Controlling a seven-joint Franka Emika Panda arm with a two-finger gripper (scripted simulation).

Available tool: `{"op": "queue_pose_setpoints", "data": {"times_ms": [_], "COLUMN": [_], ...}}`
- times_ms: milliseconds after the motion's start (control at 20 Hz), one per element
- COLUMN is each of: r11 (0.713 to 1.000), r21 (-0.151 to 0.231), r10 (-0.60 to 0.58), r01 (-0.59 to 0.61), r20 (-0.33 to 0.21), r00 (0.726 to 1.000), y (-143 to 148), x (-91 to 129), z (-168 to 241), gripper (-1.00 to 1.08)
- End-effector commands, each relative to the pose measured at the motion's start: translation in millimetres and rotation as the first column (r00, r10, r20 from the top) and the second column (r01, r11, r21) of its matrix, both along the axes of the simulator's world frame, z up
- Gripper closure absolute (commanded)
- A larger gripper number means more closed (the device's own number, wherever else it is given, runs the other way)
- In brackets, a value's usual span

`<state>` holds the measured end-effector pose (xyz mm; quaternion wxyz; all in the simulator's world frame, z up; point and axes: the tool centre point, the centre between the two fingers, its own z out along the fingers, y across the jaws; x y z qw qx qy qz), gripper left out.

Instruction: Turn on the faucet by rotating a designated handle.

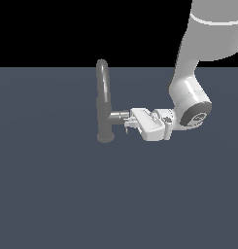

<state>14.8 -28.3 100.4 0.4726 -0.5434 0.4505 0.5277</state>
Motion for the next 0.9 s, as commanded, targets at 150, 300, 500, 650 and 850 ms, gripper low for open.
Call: {"op": "queue_pose_setpoints", "data": {"times_ms": [150,300,500,650,850], "r11": [1.000,1.000,1.000,1.000,1.000], "r21": [-0.008,-0.008,-0.009,0.011,0.008], "r10": [-0.010,-0.011,-0.012,0.023,0.018], "r01": [0.010,0.011,0.012,-0.023,-0.018], "r20": [-0.028,-0.032,-0.038,0.017,0.009], "r00": [1.000,0.999,0.999,1.000,1.000], "y": [1,2,2,-4,-2], "x": [3,6,9,14,22], "z": [-33,-43,-55,-9,-18], "gripper": [1.08,1.08,1.08,1.08,1.08]}}
